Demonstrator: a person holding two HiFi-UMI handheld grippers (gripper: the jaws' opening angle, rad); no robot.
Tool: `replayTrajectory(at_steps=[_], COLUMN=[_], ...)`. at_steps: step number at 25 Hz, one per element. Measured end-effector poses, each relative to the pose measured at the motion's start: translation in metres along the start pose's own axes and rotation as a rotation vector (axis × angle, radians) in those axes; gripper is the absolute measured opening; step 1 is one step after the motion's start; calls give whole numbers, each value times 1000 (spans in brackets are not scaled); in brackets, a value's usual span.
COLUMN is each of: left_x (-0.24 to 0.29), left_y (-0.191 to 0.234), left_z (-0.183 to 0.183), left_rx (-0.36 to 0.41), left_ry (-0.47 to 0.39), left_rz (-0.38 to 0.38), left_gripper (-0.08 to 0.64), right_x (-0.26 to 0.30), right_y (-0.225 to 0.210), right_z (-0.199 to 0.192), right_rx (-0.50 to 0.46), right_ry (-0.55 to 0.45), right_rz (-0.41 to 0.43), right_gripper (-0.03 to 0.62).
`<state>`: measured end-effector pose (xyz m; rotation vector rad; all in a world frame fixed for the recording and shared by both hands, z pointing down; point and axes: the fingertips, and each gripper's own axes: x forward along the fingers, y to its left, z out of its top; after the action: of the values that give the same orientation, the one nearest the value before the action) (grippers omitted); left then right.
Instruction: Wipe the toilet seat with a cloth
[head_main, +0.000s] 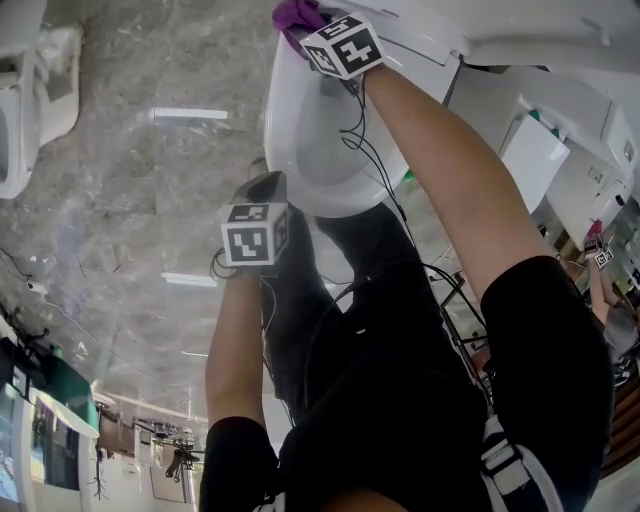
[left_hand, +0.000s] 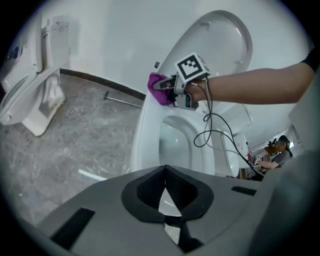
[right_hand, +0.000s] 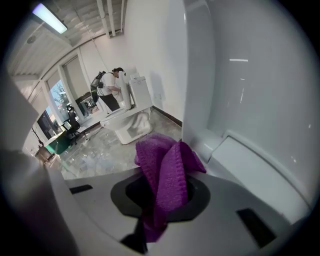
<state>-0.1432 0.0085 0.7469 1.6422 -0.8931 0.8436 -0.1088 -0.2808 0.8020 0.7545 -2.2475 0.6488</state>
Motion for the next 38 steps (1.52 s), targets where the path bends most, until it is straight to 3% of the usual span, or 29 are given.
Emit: replayTrajectory(at_steps=[5,15,19,23,31,38], left_x=[4,2,5,4,12,13], left_y=[-8,-7,-17,-26,-50,-92], left_z=[-10,-19,-13,-10,4,32], left_rx=[4,19,38,52,87,130], left_ry=[8,18,22,28,36,22], left_rz=[3,16,20,22,3,16], left_gripper=[8,8,8,8,8,8], right_x=[-1,-35,-49,-64,-108,-170], right_y=[-18,-12,-5,-14,-59,-87], right_z=[8,-30,-52,-72,-115,-175], right_rx=[-7,230,188,165,265,368], right_ry=[29,-158,-183,-158,-94,28], right_rz=[-37,-118,-156,-189,-342,-397], right_gripper=[54,54,54,54,54,54])
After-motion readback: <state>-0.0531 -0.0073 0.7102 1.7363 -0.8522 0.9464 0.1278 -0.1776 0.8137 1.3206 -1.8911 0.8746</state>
